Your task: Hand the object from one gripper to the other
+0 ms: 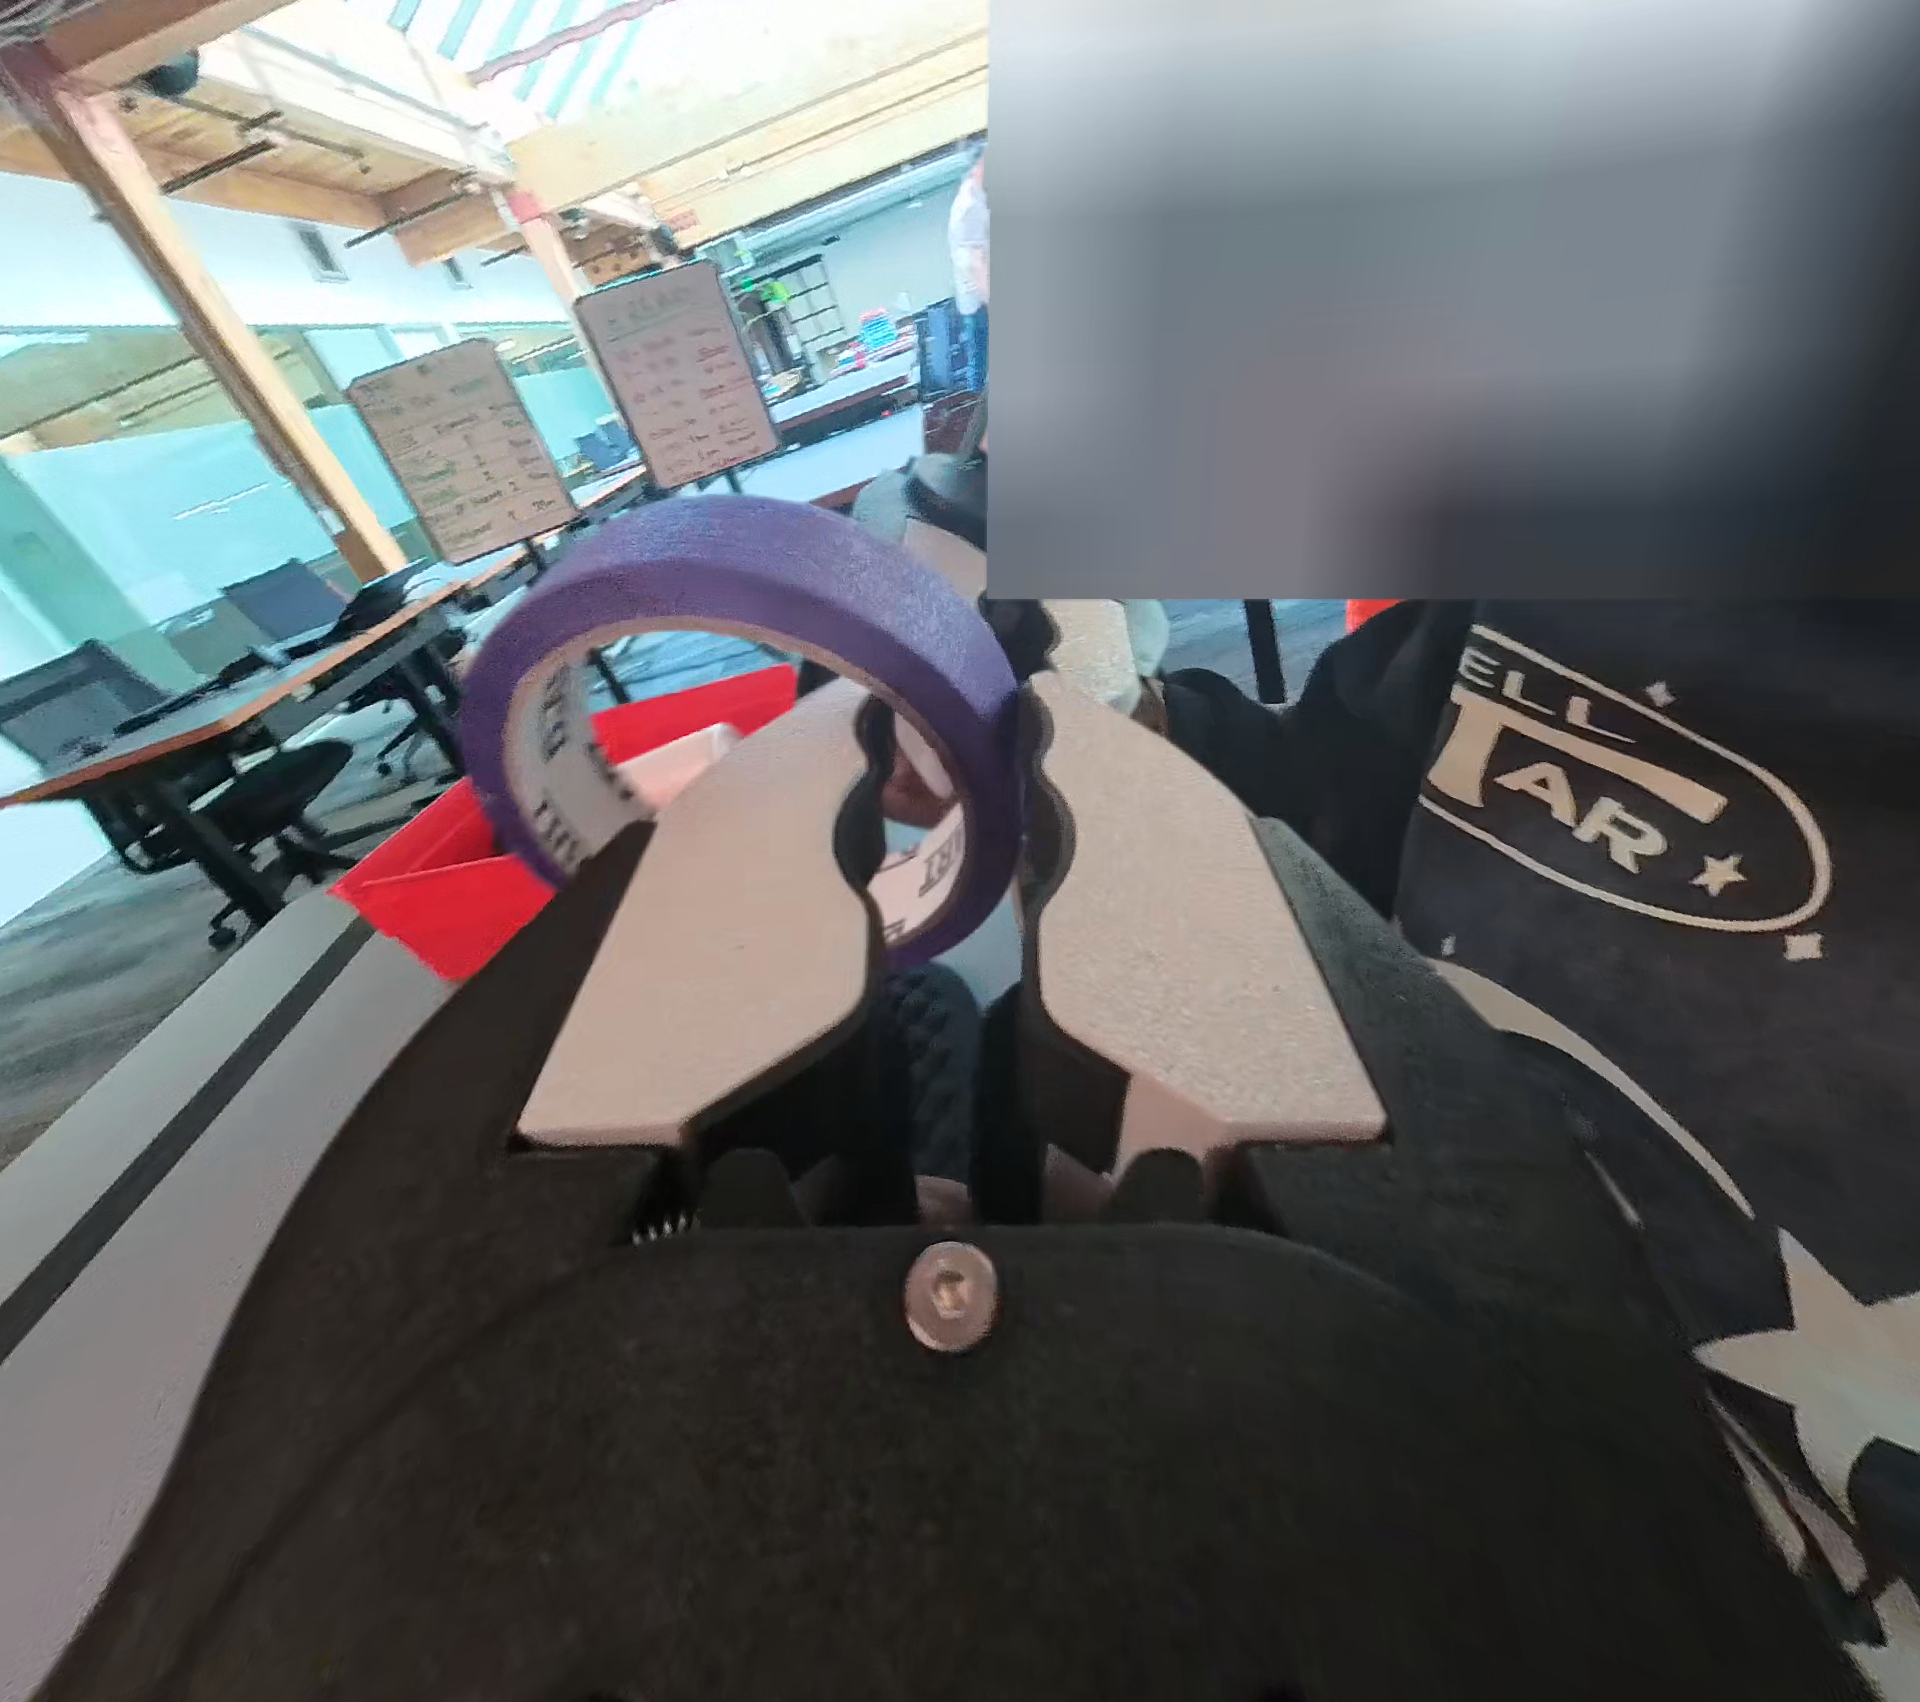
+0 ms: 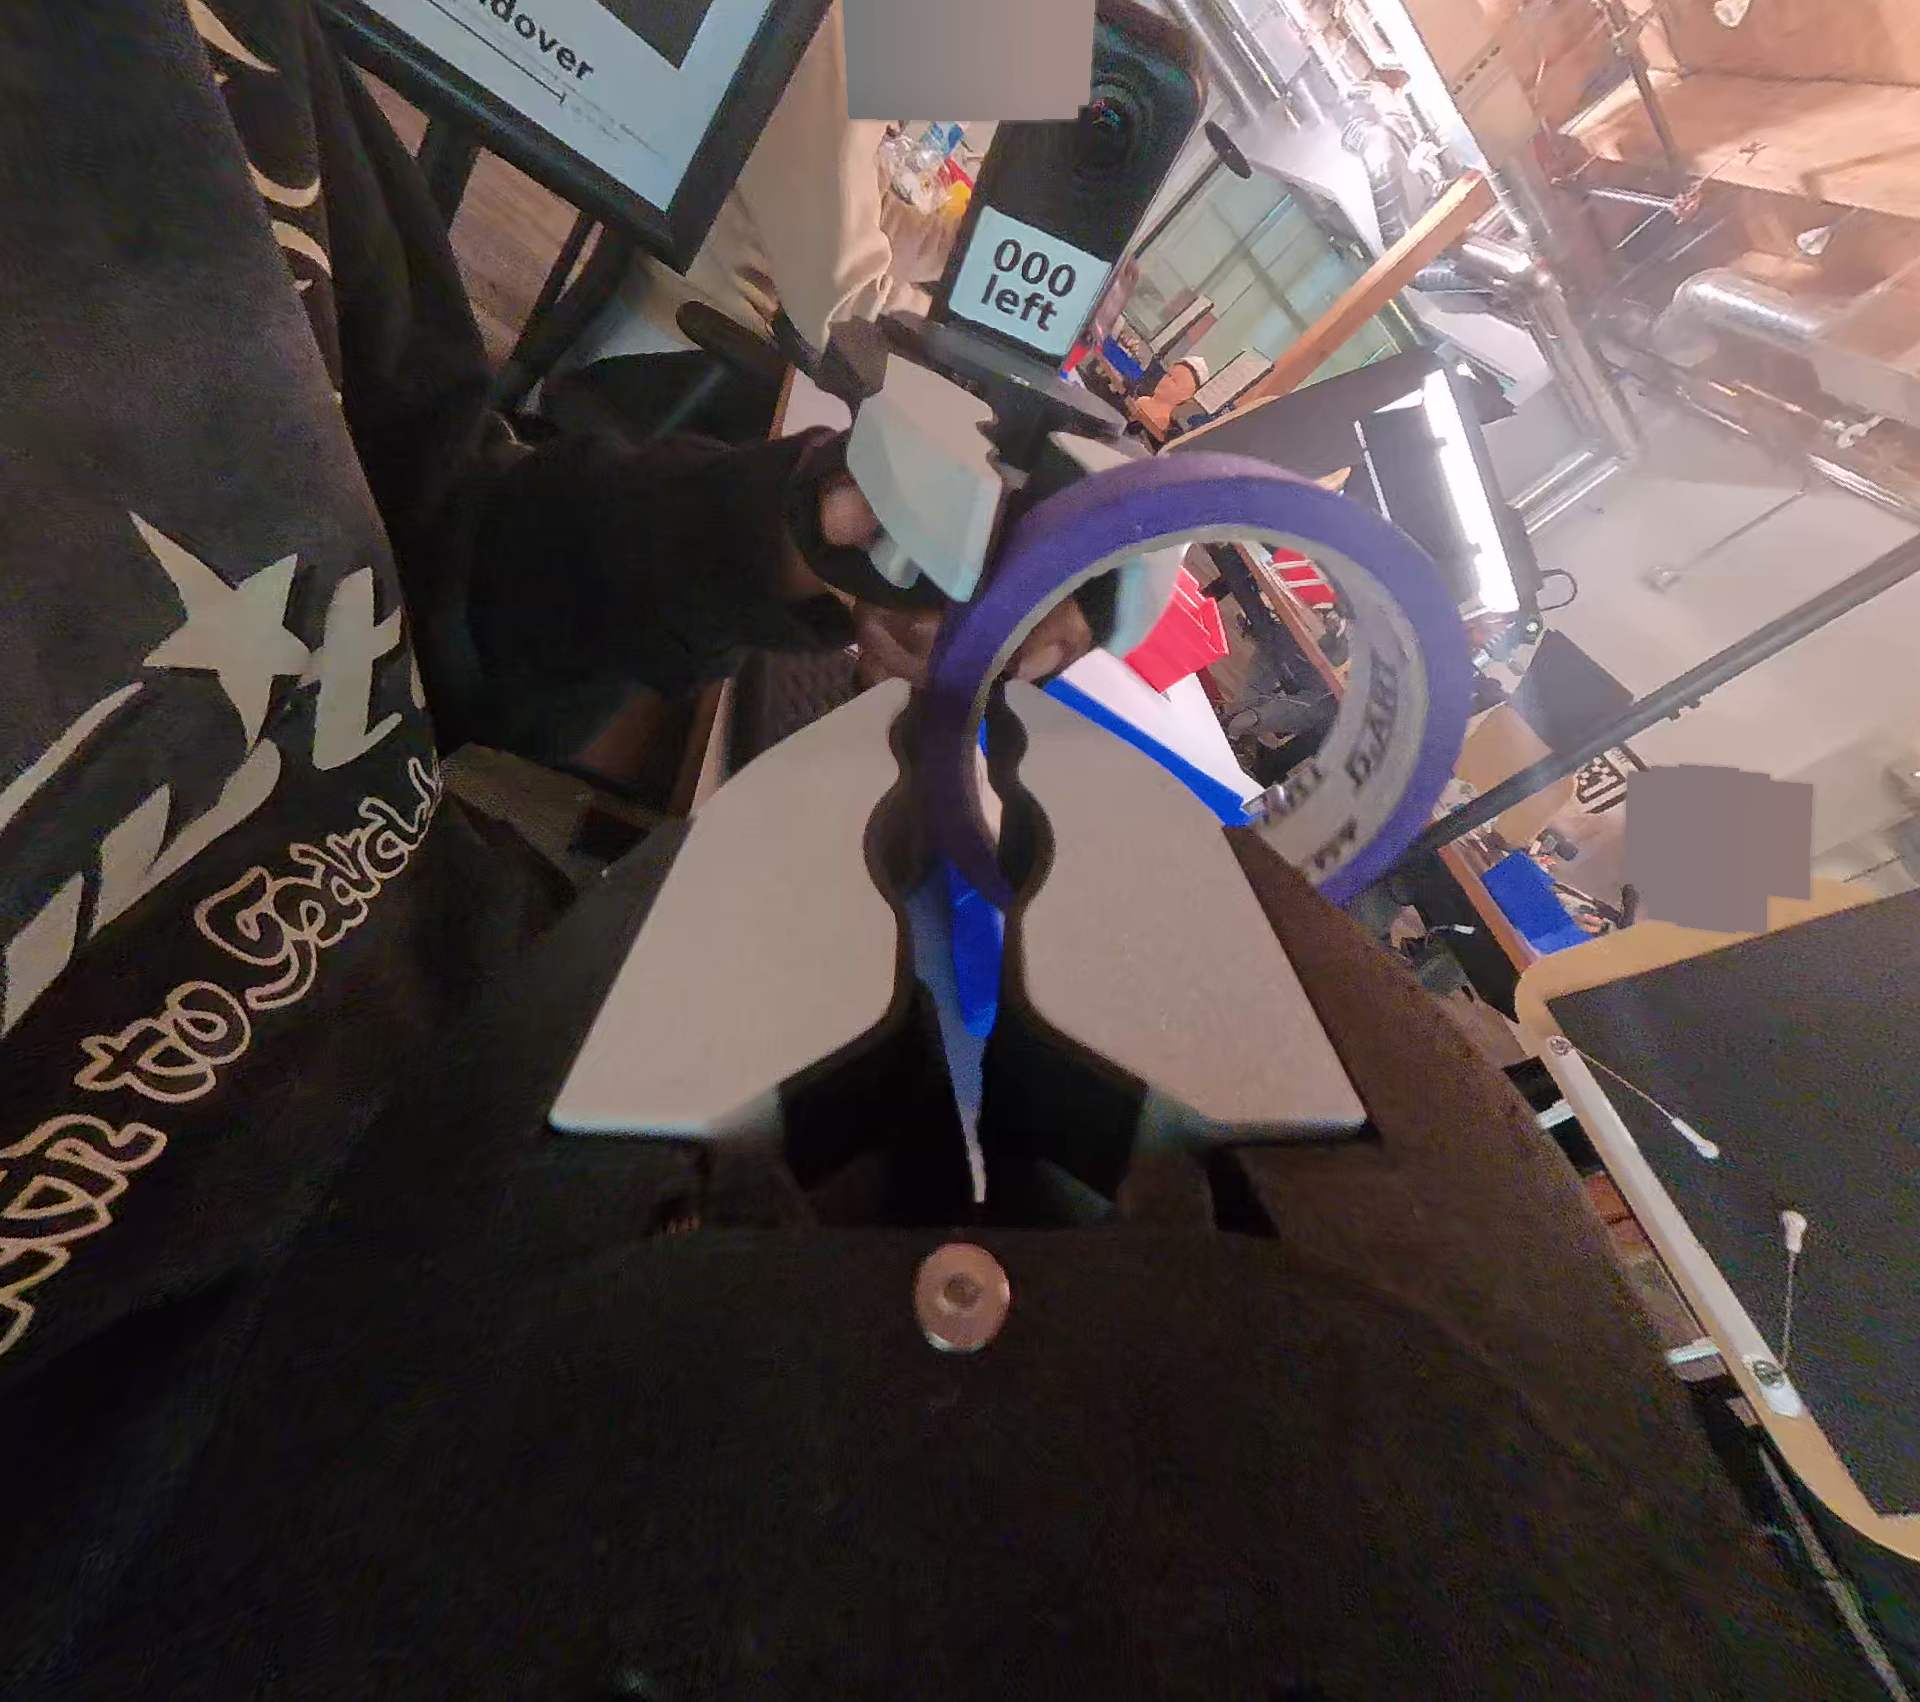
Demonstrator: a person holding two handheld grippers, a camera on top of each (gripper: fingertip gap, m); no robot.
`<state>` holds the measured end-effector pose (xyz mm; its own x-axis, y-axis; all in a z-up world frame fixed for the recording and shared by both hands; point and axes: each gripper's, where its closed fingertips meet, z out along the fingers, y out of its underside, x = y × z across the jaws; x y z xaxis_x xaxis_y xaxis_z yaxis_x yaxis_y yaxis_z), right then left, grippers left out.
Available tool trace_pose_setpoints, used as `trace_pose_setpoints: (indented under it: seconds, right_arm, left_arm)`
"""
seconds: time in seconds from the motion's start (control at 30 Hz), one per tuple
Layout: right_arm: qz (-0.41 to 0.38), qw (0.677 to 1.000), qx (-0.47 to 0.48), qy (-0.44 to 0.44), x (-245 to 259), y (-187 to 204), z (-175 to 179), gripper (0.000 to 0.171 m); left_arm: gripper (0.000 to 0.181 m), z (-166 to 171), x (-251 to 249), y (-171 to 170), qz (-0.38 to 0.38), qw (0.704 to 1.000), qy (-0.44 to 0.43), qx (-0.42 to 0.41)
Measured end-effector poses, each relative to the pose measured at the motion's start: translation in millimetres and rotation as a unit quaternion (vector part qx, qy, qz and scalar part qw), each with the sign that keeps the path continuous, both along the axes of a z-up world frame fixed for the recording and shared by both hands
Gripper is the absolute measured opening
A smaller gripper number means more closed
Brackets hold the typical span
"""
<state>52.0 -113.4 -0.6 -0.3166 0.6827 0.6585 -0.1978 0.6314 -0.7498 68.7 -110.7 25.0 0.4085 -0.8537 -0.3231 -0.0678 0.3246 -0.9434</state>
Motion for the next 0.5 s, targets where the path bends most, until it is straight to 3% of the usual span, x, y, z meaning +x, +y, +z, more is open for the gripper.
trace_pose_setpoints:
  seconds: [0.1, 0.23, 0.37, 0.5]
  right_arm:
    - [-0.006, 0.999, -0.048, -0.004, -1.2, 2.2, 5.1, 0.011]
    - [0.08, 0.979, -0.188, -0.022, 13.1, -4.1, 24.2, 0.028]
    - [0.103, 0.961, -0.254, -0.011, 15.0, -3.6, 36.0, 0.028]
    - [0.098, 0.953, -0.285, -0.025, 10.5, -0.5, 34.9, 0.02]
  left_arm:
    - [0.014, 0.9, 2.6, -2.8, -0.002, 1.0, 0.01, 0.028]
    - [0.01, -8.9, 1.2, 2.4, 0.033, 0.994, 0.07, 0.082]
    - [0.01, -27.2, 4.9, 11.3, 0.061, 0.983, 0.142, 0.101]
    - [0.011, -31.8, 6.9, 12.9, 0.064, 0.981, 0.155, 0.1]
